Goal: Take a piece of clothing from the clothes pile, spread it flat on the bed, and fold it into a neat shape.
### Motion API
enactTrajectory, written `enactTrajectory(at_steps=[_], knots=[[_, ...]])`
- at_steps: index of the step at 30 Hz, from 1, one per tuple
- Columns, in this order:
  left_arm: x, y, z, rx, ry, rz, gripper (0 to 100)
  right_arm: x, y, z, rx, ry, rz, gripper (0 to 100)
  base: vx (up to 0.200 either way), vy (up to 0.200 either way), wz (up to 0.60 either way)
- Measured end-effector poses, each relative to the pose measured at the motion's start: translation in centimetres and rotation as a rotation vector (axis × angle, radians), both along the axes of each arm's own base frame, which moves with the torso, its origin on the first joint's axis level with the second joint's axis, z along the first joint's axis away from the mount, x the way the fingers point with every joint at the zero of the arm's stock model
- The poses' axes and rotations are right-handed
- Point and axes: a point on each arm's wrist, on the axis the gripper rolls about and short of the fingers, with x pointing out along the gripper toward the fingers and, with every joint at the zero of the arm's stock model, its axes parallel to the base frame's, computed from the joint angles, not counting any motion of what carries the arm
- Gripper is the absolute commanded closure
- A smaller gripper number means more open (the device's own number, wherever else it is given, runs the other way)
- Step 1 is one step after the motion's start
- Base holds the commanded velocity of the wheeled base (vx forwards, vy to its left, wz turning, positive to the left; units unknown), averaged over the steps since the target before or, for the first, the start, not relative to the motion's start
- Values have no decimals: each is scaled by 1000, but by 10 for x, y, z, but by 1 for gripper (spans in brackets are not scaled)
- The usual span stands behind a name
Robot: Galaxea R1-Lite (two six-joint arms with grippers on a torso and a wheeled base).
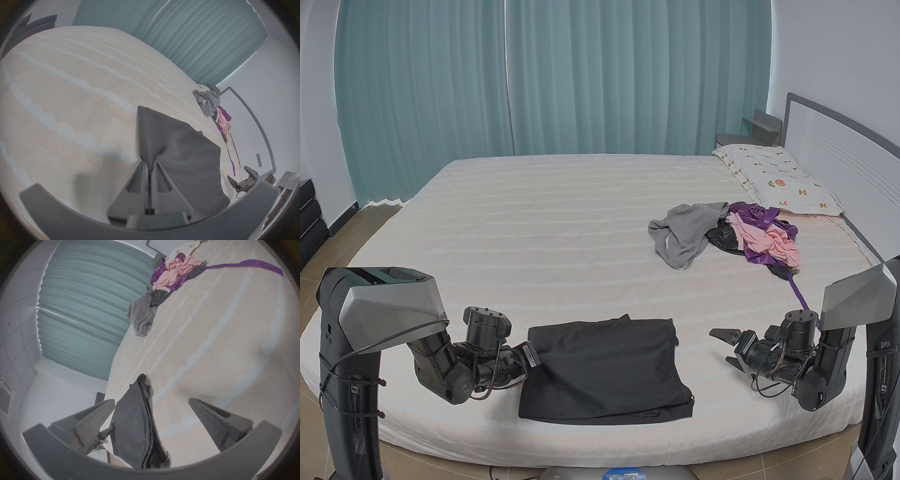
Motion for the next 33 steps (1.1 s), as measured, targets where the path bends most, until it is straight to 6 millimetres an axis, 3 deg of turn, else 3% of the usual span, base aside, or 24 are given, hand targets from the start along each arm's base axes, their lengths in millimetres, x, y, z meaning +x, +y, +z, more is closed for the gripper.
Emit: enactTrajectory(at_steps=[33], knots=[[-7, 12, 15, -47, 9, 76, 100, 0, 0, -1, 0, 2, -1, 0, 0, 200, 0]])
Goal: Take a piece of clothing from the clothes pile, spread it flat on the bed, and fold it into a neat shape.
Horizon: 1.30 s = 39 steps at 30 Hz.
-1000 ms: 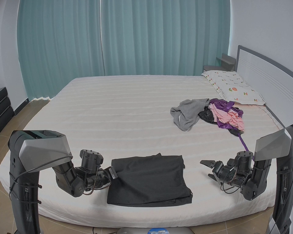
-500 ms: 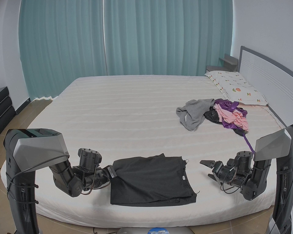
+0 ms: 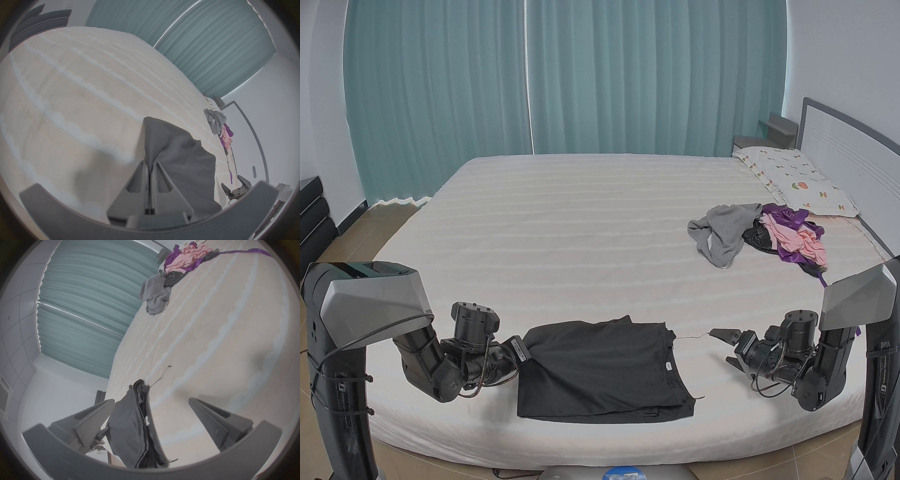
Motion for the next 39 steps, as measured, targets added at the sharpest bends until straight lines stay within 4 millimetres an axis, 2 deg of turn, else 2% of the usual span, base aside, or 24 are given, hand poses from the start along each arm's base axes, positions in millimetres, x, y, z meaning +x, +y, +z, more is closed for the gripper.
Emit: enactTrajectory(at_steps=[10, 23, 36, 37, 39], knots=[[-4, 12, -1, -1, 22, 34, 100, 0, 0, 0, 0, 0, 0, 0, 0, 200, 0], [-11, 12, 2, -6, 36, 39, 100, 0, 0, 0, -1, 0, 0, 0, 0, 200, 0], [-20, 5, 0, -3, 58, 10, 100, 0, 0, 0, 2, -23, 1, 0, 0, 0, 0], [-20, 5, -1, -3, 61, 9, 0, -1, 0, 0, 1, -23, 1, 0, 0, 0, 0], [-22, 5, -1, -2, 65, 8, 0, -2, 0, -1, -1, -19, 2, 0, 0, 0, 0]])
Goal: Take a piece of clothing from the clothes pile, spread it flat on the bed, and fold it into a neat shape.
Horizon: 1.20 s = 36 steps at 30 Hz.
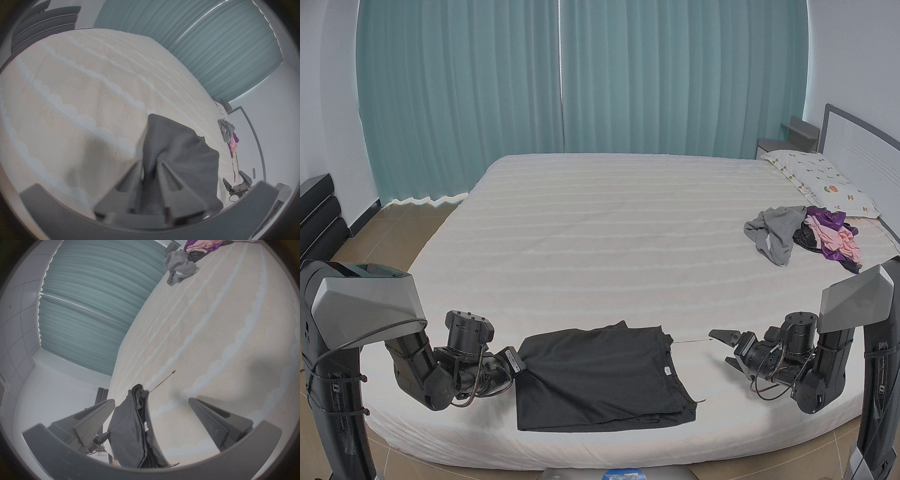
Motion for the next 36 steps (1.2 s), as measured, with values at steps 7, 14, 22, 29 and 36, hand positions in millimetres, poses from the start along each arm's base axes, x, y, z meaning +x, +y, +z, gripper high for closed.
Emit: enactTrajectory(at_steps=[7, 14, 22, 29, 36], knots=[[-3, -4, -1, 1, 4, -14, 0, -1, 0, -2, -3, 10, 0, 0, 0, 0, 0], [-3, -4, 0, -1, 0, -15, 0, -2, 0, -3, -5, 12, 1, 0, 0, 0, 0], [-1, -2, 8, -44, -11, 21, 0, -5, 2, -3, -5, 22, 9, 0, 0, 0, 0], [-1, 0, 19, -87, -27, 54, 0, -7, 3, -4, -7, 28, 11, 0, 0, 0, 0], [-8, 0, 35, -158, -34, 115, 0, -13, 9, -1, -18, 30, 31, 0, 0, 0, 0]])
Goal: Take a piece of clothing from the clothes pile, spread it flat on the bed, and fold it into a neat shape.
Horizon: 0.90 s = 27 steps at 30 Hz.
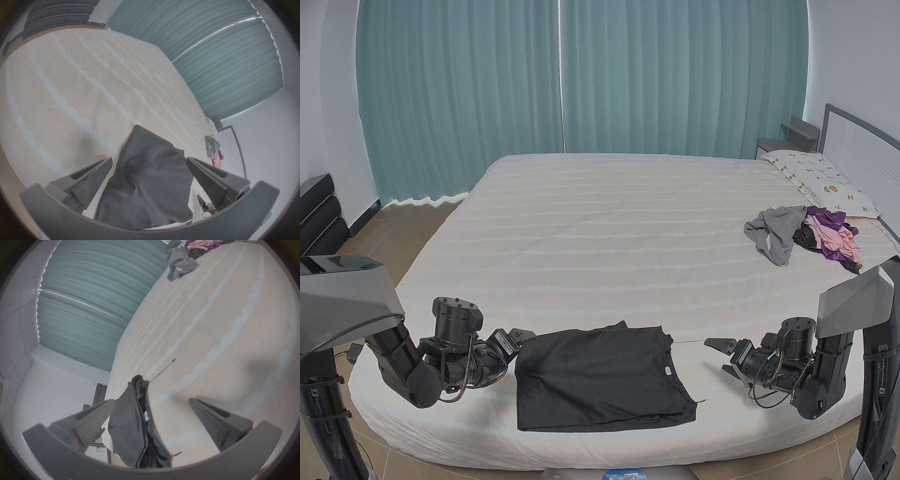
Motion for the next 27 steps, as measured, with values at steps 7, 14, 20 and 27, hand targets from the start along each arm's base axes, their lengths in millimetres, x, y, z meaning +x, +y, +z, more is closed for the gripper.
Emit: enactTrajectory(at_steps=[7, 14, 20, 27], knots=[[-16, 10, 29, 4, -75, 45, 0, -18, 3, 18, -105, -59, 13, 0, 0, 0, 0], [-40, 22, 77, 19, -241, 85, 0, -42, -3, 61, -201, -197, -19, 0, 0, 0, 0], [-75, 34, 123, 62, -419, 92, 0, -72, -14, 108, -281, -372, -56, 0, 0, 0, 0], [-129, 51, 164, 184, -586, 101, 0, -113, -29, 150, -417, -535, -126, 0, 0, 0, 0]])
